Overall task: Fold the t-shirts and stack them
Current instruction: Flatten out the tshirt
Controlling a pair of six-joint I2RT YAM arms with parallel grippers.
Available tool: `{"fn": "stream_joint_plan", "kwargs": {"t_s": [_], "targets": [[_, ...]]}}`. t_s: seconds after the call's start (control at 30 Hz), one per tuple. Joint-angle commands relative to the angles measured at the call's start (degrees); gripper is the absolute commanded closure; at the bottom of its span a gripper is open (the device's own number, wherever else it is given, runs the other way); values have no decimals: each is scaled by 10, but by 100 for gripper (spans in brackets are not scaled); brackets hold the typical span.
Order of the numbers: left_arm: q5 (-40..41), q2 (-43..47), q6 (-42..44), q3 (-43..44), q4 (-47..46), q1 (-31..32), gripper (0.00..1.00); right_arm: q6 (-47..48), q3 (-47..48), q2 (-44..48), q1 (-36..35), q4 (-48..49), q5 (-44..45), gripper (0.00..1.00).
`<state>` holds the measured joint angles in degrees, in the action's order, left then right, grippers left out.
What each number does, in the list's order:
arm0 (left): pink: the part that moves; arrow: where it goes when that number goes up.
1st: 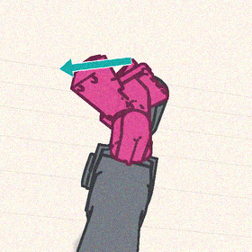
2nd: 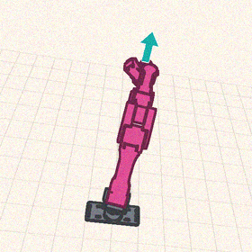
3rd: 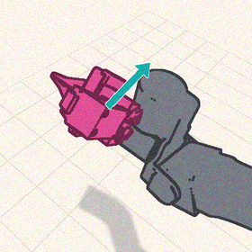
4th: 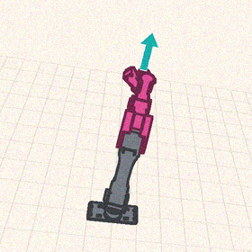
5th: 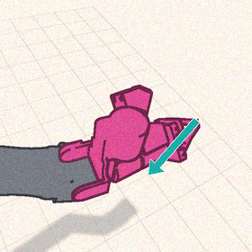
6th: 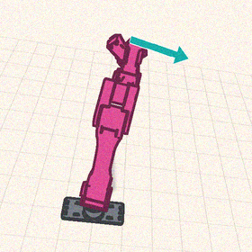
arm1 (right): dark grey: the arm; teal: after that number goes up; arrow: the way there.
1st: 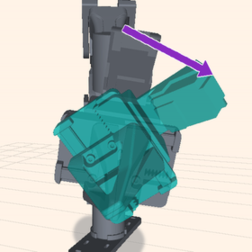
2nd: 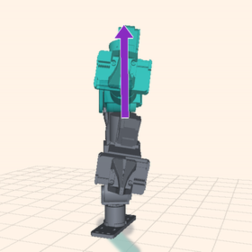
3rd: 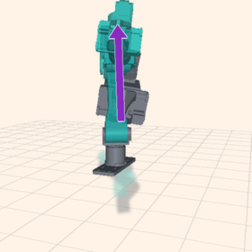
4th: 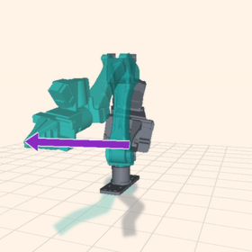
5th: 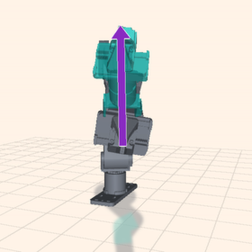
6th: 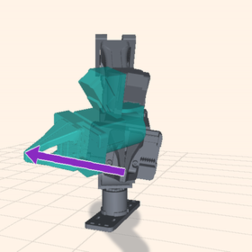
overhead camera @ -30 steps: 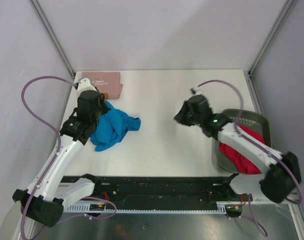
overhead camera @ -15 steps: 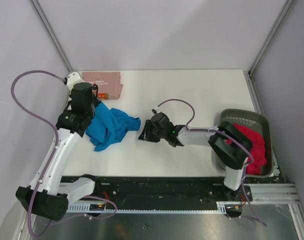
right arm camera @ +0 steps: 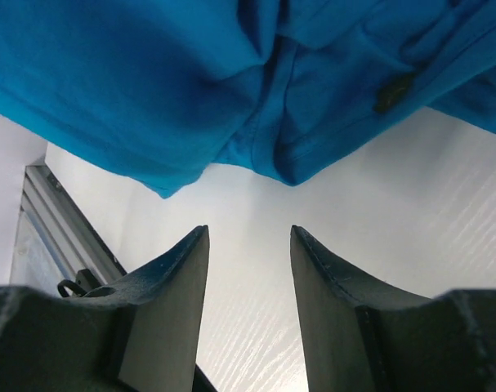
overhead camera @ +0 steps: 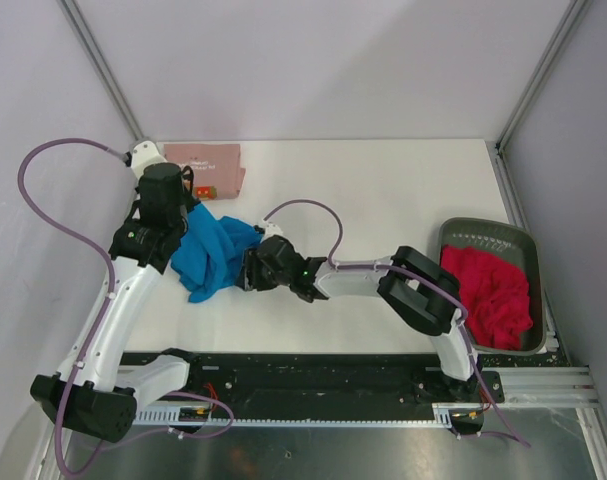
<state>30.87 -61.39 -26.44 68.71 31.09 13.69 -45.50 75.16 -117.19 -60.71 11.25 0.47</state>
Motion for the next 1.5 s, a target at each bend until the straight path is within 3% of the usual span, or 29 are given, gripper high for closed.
{"fn": "stream_joint_plan", "kwargs": {"t_s": [0.0, 0.37, 0.67, 0.73, 0.8, 0.87, 0.93, 1.27, 1.47], "targets": [[7, 13, 14, 22, -15, -5, 100, 50, 33, -21, -10, -6, 39, 49], [-3, 18, 17, 17, -15, -11, 100, 108, 77, -37, -36, 20, 52, 31], [-9, 18, 19, 16, -14, -16, 100, 115, 196, -105, -48, -62, 71, 26], [-11, 19, 20, 16, -14, -16, 100, 108, 225, -121, -45, -107, 96, 33], [-16, 21, 21, 16, -14, -17, 100, 95, 237, -121, -38, -151, 130, 54], [-22, 23, 22, 16, -14, -18, 100, 77, 236, -107, -24, -204, 173, 84], [-39, 22, 23, 15, -14, -19, 100, 66, 225, -78, -6, -254, 211, 96], [-248, -5, -4, -27, -19, -3, 100, 183, 172, 177, 108, -386, 382, 100], [-328, 5, -76, -130, -32, 51, 100, 190, 64, 269, 121, -423, 413, 100]]}}
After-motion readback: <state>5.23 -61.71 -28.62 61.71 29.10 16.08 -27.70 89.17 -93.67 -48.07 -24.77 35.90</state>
